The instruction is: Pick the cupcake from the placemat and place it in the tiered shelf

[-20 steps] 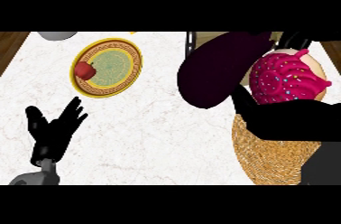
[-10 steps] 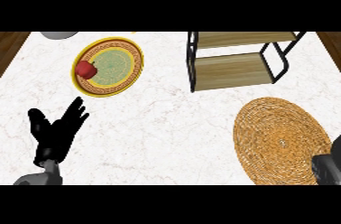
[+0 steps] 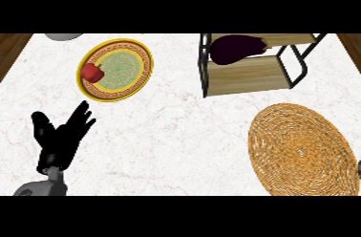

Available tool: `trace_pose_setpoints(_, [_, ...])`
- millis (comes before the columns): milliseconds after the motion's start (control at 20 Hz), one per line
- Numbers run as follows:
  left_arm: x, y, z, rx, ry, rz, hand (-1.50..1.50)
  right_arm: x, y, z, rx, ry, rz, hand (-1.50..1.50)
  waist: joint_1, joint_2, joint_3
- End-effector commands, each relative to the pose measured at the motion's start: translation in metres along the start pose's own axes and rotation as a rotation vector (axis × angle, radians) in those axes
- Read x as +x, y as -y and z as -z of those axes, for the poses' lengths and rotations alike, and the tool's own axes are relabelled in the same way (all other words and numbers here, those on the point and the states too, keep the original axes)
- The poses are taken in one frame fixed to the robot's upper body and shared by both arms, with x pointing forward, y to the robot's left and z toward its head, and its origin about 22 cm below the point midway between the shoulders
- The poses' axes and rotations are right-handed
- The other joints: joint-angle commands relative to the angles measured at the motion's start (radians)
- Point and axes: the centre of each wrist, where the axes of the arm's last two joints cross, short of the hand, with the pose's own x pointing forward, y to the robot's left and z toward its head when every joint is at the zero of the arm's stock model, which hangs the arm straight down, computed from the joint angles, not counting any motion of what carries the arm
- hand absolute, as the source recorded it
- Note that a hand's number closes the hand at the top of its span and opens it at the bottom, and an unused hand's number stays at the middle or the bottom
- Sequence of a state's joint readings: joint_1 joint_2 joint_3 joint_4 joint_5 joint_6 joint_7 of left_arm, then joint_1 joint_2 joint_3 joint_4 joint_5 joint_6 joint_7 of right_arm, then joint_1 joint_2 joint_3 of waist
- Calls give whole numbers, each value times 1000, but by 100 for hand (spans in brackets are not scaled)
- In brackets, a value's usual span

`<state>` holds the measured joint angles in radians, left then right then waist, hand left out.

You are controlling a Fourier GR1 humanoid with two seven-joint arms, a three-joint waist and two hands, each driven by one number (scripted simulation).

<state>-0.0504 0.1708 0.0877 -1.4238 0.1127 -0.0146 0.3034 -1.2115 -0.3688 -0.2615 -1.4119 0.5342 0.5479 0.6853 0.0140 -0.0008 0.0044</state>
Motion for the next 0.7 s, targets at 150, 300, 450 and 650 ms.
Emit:
trace_pose_setpoints(150, [-19,-19,-1,-12,-74,-13,0,-11,-10,35,26,0,-67,150,6,6,-5])
trace_pose_setpoints(300, [-9,3,17,-4,-66,-5,0,-23,-9,51,14,5,-62,150,2,9,-5])
trace_pose_setpoints(450, [-17,1,6,-16,-62,-7,0,-34,-46,59,2,11,-57,150,4,6,-5])
trace_pose_setpoints(650, [-9,0,-2,-29,-57,0,0,-64,-41,69,-29,-13,-69,150,8,7,-5])
